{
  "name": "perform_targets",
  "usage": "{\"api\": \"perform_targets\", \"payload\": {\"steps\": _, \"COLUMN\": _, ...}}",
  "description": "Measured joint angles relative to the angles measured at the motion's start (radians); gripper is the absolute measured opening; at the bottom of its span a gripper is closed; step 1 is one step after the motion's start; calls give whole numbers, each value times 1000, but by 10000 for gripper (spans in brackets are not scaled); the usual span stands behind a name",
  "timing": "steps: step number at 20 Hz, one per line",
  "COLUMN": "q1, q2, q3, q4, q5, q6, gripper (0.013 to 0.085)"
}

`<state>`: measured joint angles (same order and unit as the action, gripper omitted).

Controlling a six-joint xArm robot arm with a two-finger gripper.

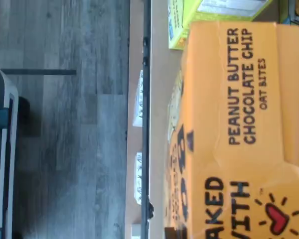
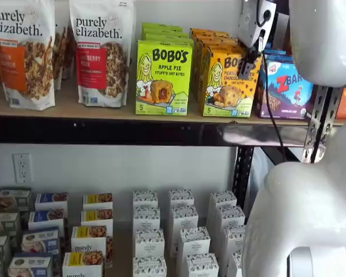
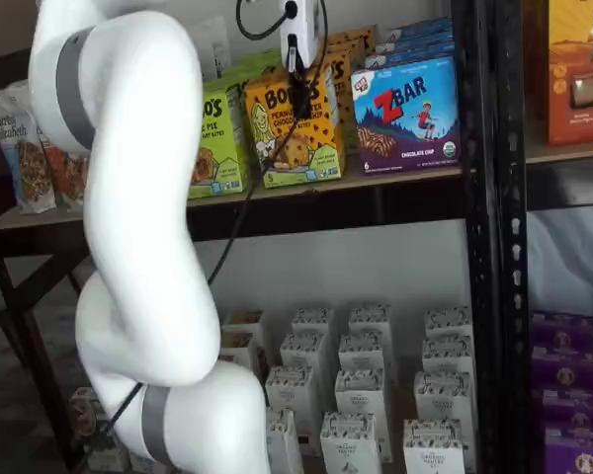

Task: Pick up the orange box on the top shelf, the fifth box from the left

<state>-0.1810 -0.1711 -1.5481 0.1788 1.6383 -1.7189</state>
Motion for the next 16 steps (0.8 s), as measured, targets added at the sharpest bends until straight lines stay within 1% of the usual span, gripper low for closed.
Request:
{"api": "perform_targets", "payload": {"steps": 6, "q1": -15, "q2": -12, "q3": -13, "q4": 12, "q5": 46, "q6": -7, "gripper": 370}}
{"api": "perform_targets", "payload": {"steps": 14, "q1": -47, "q2": -52, "q3": -37, "q4": 58, "q5": 131, "q6": -16, "gripper": 370}}
{"api": "perform_targets", "payload": {"steps": 16, "q1": -50, "q2": -77, "q3": -31, "q4": 63, "q5": 138, "q6": -13, "gripper": 370}}
